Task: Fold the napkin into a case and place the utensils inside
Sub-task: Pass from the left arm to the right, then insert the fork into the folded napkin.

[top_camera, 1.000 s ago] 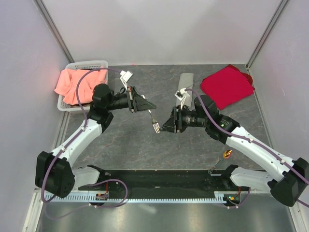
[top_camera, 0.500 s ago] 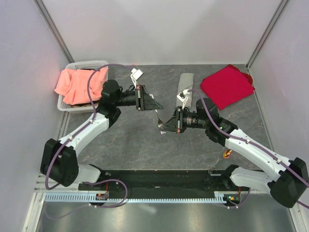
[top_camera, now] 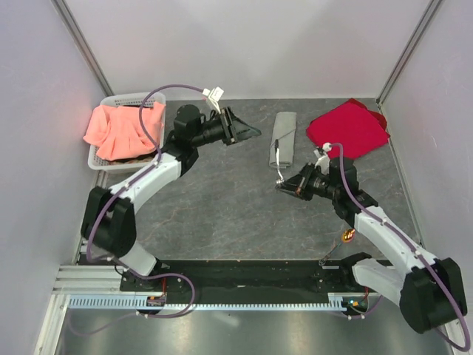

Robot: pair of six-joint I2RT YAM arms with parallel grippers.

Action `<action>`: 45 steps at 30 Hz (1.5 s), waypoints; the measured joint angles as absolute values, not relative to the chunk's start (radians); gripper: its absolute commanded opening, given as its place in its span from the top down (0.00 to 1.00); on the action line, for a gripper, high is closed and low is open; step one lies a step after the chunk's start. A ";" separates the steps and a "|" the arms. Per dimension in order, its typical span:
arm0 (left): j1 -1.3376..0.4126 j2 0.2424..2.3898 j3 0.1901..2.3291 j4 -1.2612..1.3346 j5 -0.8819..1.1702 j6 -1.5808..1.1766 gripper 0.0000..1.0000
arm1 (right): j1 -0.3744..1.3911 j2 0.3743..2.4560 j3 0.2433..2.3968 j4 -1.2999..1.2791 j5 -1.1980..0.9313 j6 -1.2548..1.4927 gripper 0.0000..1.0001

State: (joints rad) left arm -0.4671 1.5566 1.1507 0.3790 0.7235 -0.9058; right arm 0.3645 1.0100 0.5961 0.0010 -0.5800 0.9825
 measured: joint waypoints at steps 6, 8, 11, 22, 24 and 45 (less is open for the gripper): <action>-0.474 1.891 1.399 0.423 0.561 -0.861 0.98 | 0.217 1.204 0.598 0.007 -0.618 1.007 1.00; -0.482 2.010 1.461 0.440 0.527 -0.861 0.98 | 0.201 1.274 0.624 0.010 -0.628 1.007 1.00; -0.507 2.193 1.588 0.439 0.488 -0.860 0.98 | 0.180 1.380 0.680 0.030 -0.644 1.014 1.00; -0.595 2.305 1.630 0.398 0.391 -0.821 0.98 | 0.033 1.686 0.838 0.097 -0.700 1.015 1.00; -0.595 2.305 1.612 0.392 0.389 -0.821 0.98 | 0.031 1.732 0.865 0.097 -0.712 1.005 1.00; -0.629 2.305 1.547 0.241 0.383 -0.818 0.98 | 0.033 1.852 1.002 0.005 -0.736 0.995 1.00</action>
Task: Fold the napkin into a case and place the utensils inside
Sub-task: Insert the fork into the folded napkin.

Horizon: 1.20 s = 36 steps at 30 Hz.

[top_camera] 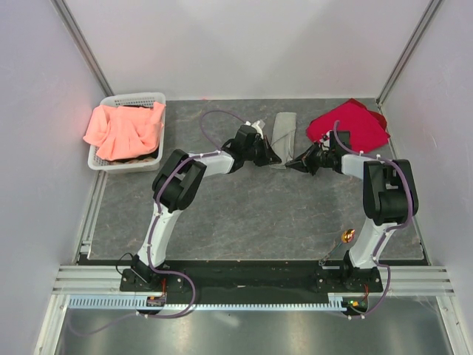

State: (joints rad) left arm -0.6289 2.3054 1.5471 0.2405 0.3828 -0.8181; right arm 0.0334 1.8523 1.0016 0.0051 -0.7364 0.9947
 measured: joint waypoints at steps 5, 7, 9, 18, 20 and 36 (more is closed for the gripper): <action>-0.634 2.305 1.535 0.233 0.372 -0.807 0.98 | 0.033 1.875 1.002 -0.014 -0.736 0.995 1.00; -0.634 2.305 1.526 0.232 0.367 -0.806 0.98 | 0.033 1.888 1.002 -0.019 -0.735 0.995 1.00; -0.635 2.305 1.519 0.232 0.367 -0.806 0.98 | 0.033 1.906 1.005 -0.023 -0.735 0.995 1.00; -0.636 2.305 1.519 0.233 0.366 -0.806 0.98 | 0.033 1.941 1.031 -0.022 -0.732 1.008 1.00; -0.638 2.305 1.519 0.233 0.366 -0.806 0.98 | 0.033 1.949 1.034 -0.014 -0.732 1.016 1.00; -0.652 2.307 1.519 0.234 0.345 -0.806 0.98 | 0.033 2.032 1.101 0.020 -0.740 1.061 1.00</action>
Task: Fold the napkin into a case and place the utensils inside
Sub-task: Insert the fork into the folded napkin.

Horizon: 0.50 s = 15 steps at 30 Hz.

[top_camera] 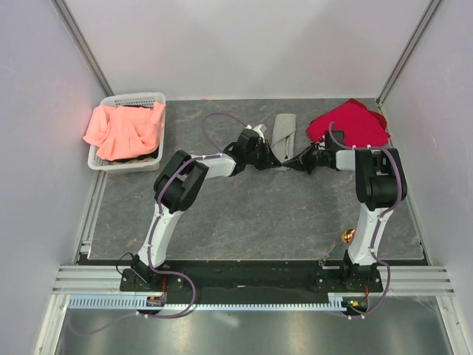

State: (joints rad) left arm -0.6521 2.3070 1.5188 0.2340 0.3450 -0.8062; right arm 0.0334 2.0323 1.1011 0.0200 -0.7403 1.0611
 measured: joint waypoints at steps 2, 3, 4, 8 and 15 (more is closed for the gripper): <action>-0.653 2.309 1.519 0.238 0.345 -0.806 0.98 | 0.034 2.046 1.119 0.023 -0.742 1.063 1.00; -0.653 2.310 1.519 0.239 0.345 -0.806 0.98 | 0.034 2.054 1.129 0.026 -0.741 1.063 1.00; -0.653 2.310 1.519 0.240 0.345 -0.806 0.98 | 0.033 2.061 1.138 0.028 -0.740 1.063 1.00; -0.653 2.311 1.519 0.241 0.346 -0.806 0.98 | 0.033 2.089 1.166 0.030 -0.736 1.063 1.00; -0.653 2.311 1.519 0.241 0.346 -0.806 0.98 | 0.034 2.134 1.218 0.036 -0.735 1.063 1.00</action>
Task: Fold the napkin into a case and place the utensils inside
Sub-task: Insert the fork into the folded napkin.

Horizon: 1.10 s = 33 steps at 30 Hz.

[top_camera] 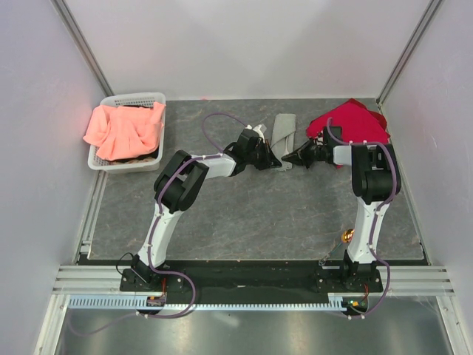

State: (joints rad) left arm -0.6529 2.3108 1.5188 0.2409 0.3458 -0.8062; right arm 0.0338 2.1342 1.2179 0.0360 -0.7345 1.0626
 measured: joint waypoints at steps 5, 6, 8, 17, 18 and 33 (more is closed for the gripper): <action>-0.653 2.311 1.519 0.241 0.346 -0.807 0.98 | 0.034 2.150 1.247 0.039 -0.723 1.063 1.00; -0.653 2.311 1.519 0.241 0.346 -0.807 0.98 | 0.034 2.155 1.254 0.043 -0.720 1.065 1.00; -0.653 2.311 1.519 0.241 0.346 -0.807 0.98 | 0.034 2.163 1.263 0.047 -0.716 1.068 0.99; -0.653 2.313 1.519 0.246 0.348 -0.807 0.98 | 0.034 2.178 1.279 0.061 -0.710 1.074 0.64; -0.653 2.313 1.519 0.247 0.348 -0.807 0.98 | 0.035 2.176 1.279 0.065 -0.711 1.073 0.62; -0.656 2.314 1.527 0.231 0.395 -0.807 0.77 | 0.035 1.924 1.195 -0.163 -0.656 0.903 0.33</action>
